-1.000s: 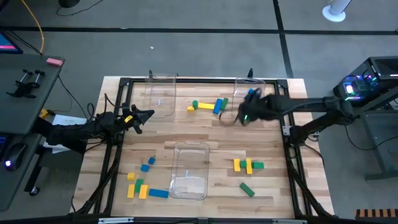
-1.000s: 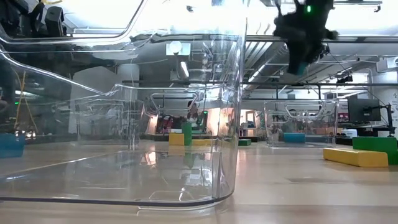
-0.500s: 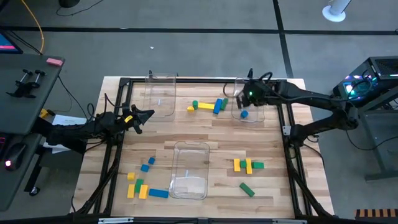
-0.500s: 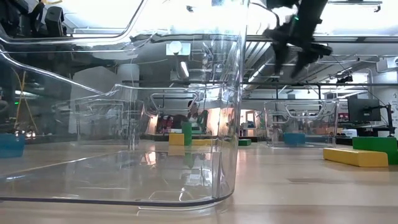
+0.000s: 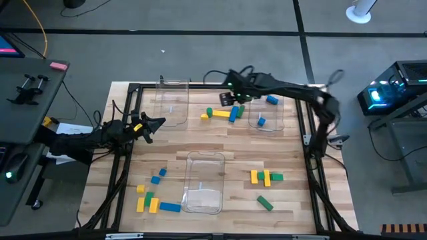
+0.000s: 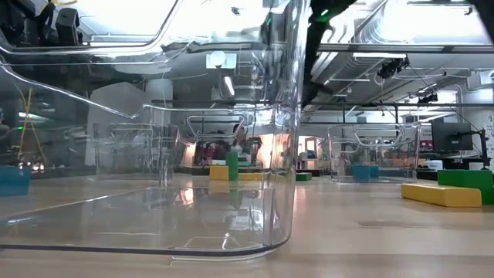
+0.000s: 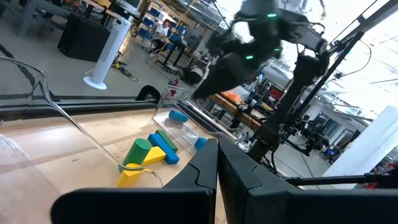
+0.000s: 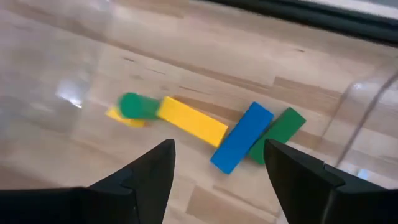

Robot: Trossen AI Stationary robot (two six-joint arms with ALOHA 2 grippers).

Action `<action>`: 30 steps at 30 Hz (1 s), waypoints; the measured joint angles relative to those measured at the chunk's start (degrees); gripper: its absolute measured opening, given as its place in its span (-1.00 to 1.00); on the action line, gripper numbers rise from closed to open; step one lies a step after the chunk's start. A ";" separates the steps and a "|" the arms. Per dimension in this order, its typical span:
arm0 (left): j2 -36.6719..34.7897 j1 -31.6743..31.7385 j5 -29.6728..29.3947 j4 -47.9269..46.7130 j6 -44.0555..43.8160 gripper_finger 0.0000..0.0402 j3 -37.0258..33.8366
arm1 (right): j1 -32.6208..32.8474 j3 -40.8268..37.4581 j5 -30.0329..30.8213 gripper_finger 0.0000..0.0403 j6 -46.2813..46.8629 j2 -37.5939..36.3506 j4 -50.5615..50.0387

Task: Sort blocks
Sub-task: Put the blue block into the top right transparent bin

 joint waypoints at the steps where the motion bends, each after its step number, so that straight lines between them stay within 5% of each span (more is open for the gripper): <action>1: 0.00 0.00 -0.01 0.00 0.00 -1.00 0.00 | -0.34 2.02 -0.26 0.21 -0.43 2.61 -1.20; 11: 0.00 -0.01 -0.01 0.00 0.01 -1.00 0.00 | -1.81 10.04 -2.26 0.13 -11.95 16.86 -12.03; 16: 0.00 -0.01 0.01 0.00 0.02 -1.00 0.00 | -0.67 9.59 -1.66 -0.24 -19.89 17.68 -11.54; 21: 0.00 0.01 0.01 0.00 0.00 -1.00 0.00 | -0.01 9.59 -1.75 -0.91 -27.84 17.66 -11.61; 30: 0.00 -0.01 -0.01 0.00 0.01 -1.00 -0.01 | -0.98 9.59 0.92 -0.99 -45.19 17.94 -11.33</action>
